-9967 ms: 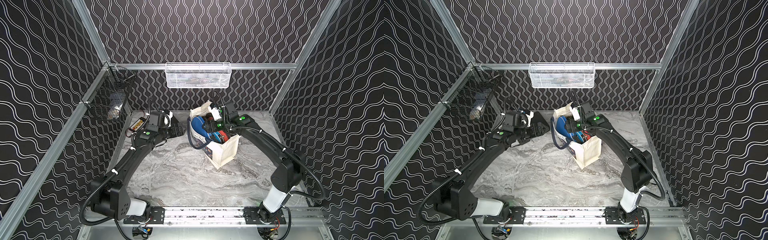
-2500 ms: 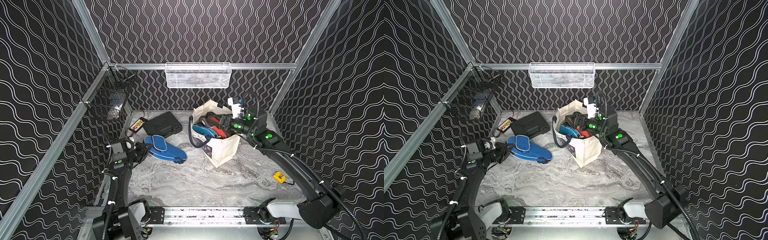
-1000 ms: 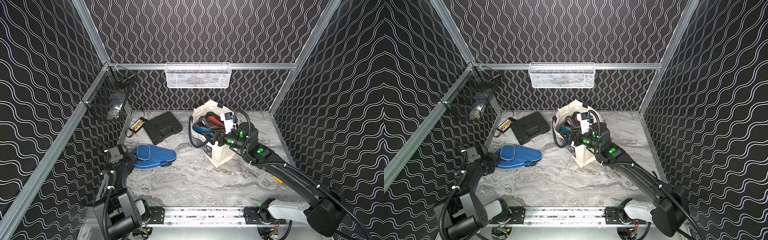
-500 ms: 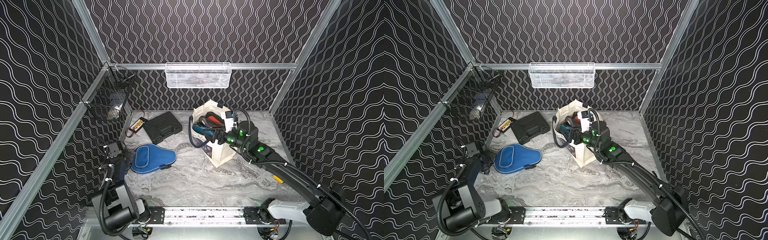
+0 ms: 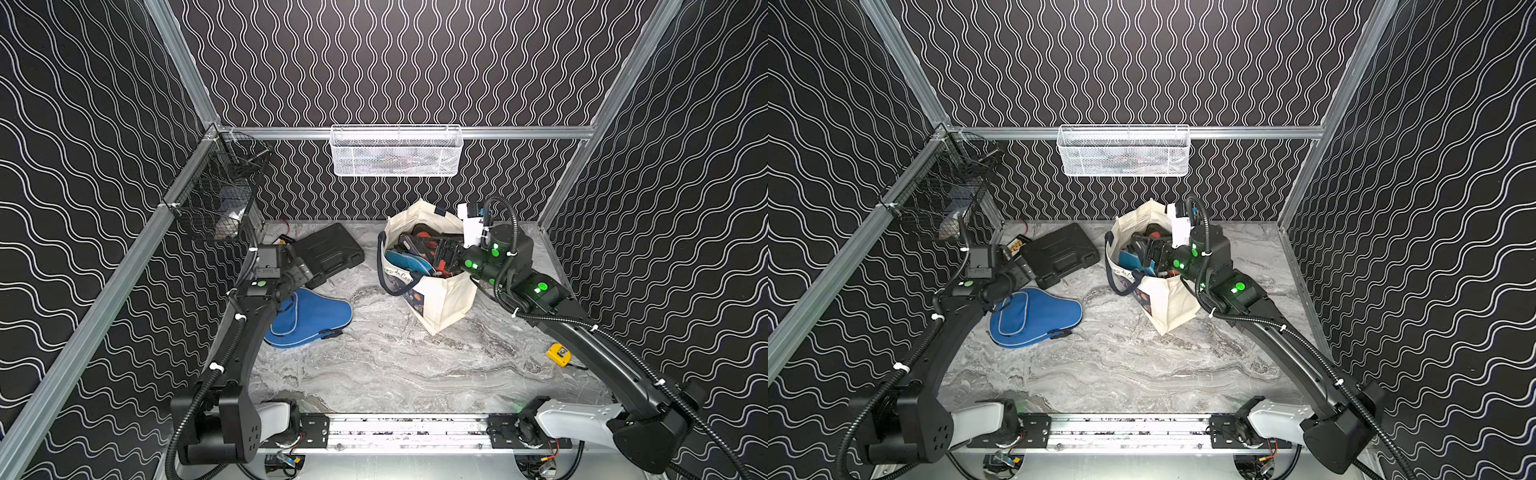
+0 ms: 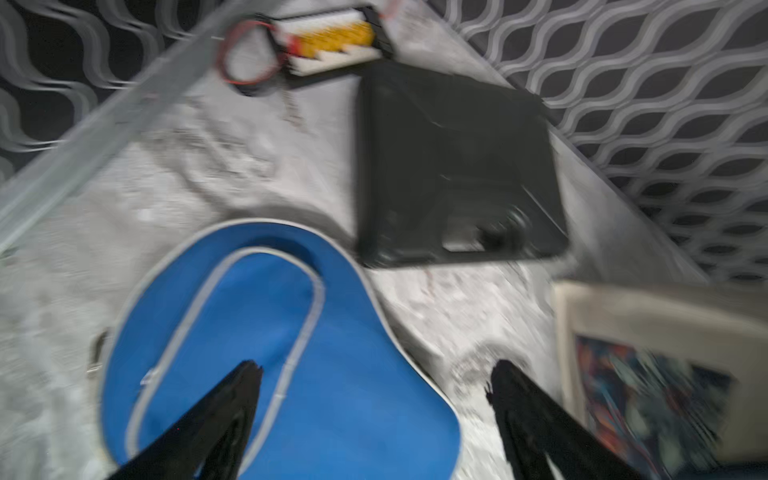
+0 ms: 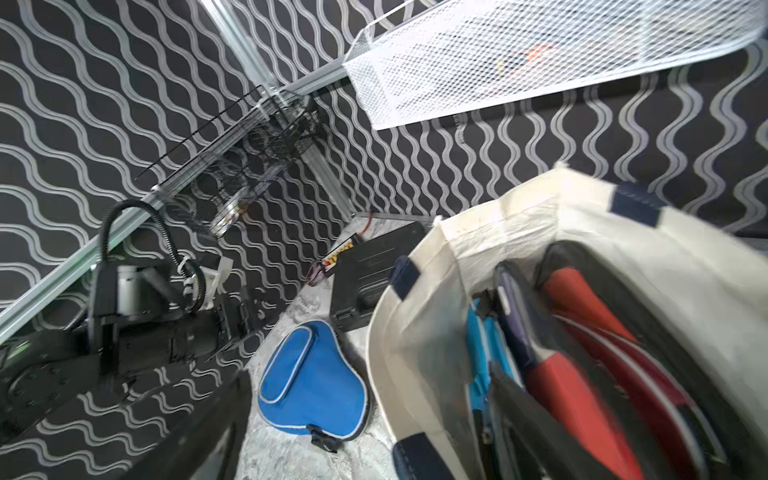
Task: Remove the ping pong set from the canvas bag
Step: Place the ping pong set at the center of the board.
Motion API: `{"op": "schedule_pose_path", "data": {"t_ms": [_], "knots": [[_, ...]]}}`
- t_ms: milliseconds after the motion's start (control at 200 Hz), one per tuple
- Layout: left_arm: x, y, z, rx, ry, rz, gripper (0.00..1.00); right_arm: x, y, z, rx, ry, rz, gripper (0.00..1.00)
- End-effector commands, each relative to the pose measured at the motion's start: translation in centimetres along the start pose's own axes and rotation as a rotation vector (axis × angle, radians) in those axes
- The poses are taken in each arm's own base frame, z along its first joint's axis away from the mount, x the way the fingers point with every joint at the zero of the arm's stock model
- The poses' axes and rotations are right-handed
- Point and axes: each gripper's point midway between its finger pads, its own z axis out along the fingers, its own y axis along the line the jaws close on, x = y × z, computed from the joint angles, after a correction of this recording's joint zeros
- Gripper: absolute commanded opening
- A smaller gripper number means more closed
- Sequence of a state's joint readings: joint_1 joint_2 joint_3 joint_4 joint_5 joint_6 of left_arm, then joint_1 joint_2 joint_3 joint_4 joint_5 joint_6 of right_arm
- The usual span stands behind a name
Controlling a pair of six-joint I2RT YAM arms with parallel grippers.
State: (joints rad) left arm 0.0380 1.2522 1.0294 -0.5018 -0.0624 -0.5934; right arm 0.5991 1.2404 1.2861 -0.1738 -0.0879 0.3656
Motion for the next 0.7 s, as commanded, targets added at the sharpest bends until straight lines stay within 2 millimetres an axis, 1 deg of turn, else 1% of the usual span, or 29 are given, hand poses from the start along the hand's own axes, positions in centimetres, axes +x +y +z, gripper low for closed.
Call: {"op": "schedule_pose_path", "data": {"t_ms": [0, 60, 200, 230, 240, 270, 420, 470, 615, 695], "knots": [[3.7, -3.1, -0.8, 0.107, 0.121, 0.141, 0.89, 0.2, -1.3, -0.4, 0.042, 0.037, 0.002, 0.88], [5.8, -4.2, -1.0, 0.151, 0.174, 0.181, 0.89, -0.2, -2.2, -0.5, 0.062, 0.034, 0.009, 0.88], [11.2, -5.4, -1.0, 0.224, 0.304, 0.246, 0.87, -1.3, -4.3, -1.0, 0.095, 0.033, 0.044, 0.89], [12.3, -5.8, -1.1, 0.246, 0.324, 0.255, 0.87, -1.3, -4.2, -0.9, 0.083, 0.035, 0.05, 0.89], [12.6, -6.0, -1.1, 0.254, 0.329, 0.257, 0.87, -1.6, -4.9, -1.1, 0.098, 0.027, 0.057, 0.89], [13.6, -6.4, -1.1, 0.273, 0.341, 0.267, 0.87, -1.9, -5.4, -1.2, 0.1, 0.021, 0.066, 0.89], [16.5, -8.1, -0.2, 0.343, 0.385, 0.288, 0.86, -2.3, -6.2, -1.2, 0.116, 0.021, 0.072, 0.89], [17.3, -8.8, 0.1, 0.372, 0.398, 0.284, 0.86, -2.3, -6.5, -1.2, 0.124, 0.022, 0.07, 0.88], [19.6, -10.1, 1.4, 0.384, 0.439, 0.303, 0.85, -2.3, -7.1, -1.0, 0.137, 0.027, 0.071, 0.88], [20.5, -10.9, 1.9, 0.389, 0.447, 0.311, 0.85, -2.3, -7.3, -0.9, 0.14, 0.027, 0.073, 0.88]]}}
